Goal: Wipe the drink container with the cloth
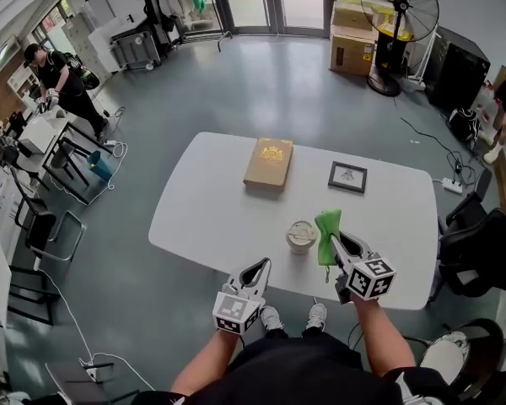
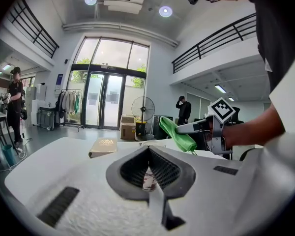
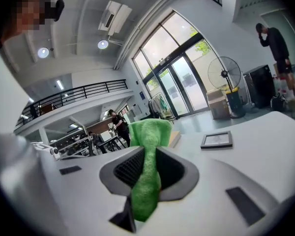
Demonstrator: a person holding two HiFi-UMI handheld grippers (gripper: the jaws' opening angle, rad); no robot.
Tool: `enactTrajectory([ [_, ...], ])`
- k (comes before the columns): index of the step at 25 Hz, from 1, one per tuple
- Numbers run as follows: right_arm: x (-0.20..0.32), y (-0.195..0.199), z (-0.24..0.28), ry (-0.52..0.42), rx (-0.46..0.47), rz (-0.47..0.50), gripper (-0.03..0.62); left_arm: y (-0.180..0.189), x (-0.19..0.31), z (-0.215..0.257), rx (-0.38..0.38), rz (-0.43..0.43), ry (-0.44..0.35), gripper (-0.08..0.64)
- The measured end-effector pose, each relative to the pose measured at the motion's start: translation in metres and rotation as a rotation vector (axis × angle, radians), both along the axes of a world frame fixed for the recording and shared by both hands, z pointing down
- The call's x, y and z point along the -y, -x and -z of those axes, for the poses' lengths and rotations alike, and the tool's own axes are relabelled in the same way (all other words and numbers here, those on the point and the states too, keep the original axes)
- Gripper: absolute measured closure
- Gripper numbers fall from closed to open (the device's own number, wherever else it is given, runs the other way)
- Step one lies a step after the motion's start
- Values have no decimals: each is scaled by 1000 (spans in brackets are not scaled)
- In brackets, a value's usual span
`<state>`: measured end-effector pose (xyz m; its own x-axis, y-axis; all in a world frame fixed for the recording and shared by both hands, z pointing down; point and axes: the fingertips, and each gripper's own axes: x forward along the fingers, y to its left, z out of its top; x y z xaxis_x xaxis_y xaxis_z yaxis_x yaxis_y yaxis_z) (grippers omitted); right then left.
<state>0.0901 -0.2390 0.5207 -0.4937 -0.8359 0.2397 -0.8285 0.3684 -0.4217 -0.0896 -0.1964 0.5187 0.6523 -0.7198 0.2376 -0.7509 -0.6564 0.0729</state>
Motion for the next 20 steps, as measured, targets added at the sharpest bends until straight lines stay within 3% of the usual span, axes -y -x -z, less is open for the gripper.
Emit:
enactTrajectory([
  [12, 24, -4, -73, 271, 233, 88, 514, -8, -3, -28, 34, 61, 67, 548],
  [20, 34, 7, -100, 372, 286, 148, 514, -10, 1, -36, 35, 94, 98, 548],
])
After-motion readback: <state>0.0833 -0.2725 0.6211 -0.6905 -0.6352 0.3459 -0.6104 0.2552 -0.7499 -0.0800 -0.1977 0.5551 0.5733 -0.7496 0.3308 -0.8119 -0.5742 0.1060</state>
